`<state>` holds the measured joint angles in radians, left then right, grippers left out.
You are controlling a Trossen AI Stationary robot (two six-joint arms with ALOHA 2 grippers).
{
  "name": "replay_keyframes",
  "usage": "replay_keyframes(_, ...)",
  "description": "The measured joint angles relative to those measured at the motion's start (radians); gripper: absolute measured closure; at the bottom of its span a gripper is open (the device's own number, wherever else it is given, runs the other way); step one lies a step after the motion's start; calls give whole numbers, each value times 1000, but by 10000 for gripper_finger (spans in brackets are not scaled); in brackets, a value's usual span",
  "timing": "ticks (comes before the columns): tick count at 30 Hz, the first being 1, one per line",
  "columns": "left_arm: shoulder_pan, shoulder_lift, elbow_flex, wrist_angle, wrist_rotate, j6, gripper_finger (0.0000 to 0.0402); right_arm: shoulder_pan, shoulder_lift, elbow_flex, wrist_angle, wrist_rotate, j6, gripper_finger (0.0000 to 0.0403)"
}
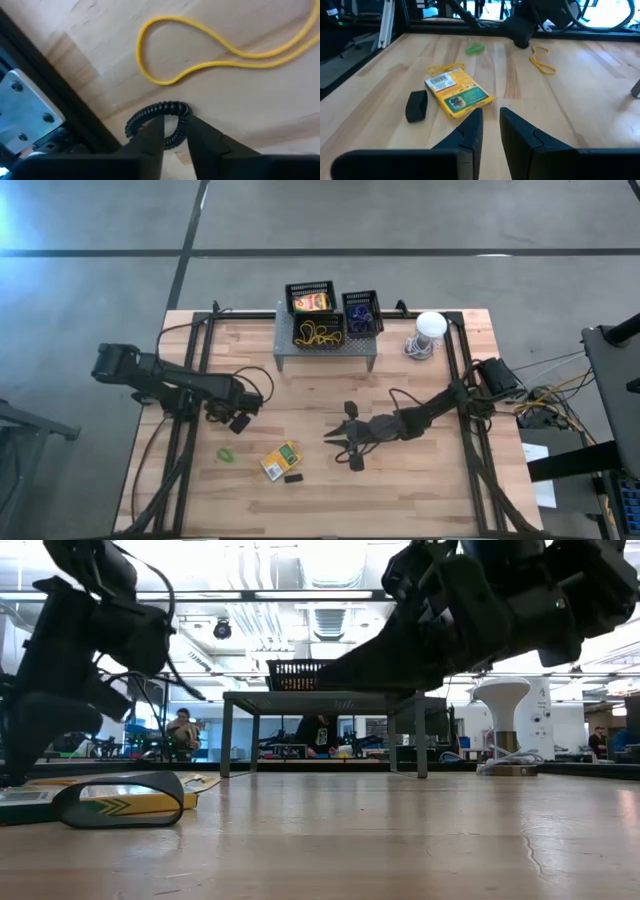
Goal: Pick & Place Office Desk Supplies
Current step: Put the black spring keychain into the right black bin
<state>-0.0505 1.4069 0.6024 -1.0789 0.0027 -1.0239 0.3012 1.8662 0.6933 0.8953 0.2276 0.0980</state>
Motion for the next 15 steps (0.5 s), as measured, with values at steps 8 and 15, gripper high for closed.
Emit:
replay_keyframes(8, 0, -2, -23, 33, 14, 3, 248, 0, 1, 0, 0, 0, 11, 342)
replay_keyframes(15, 1, -11, -66, 110, 47, -2, 284, 0, 1, 0, -1, 0, 14, 342)
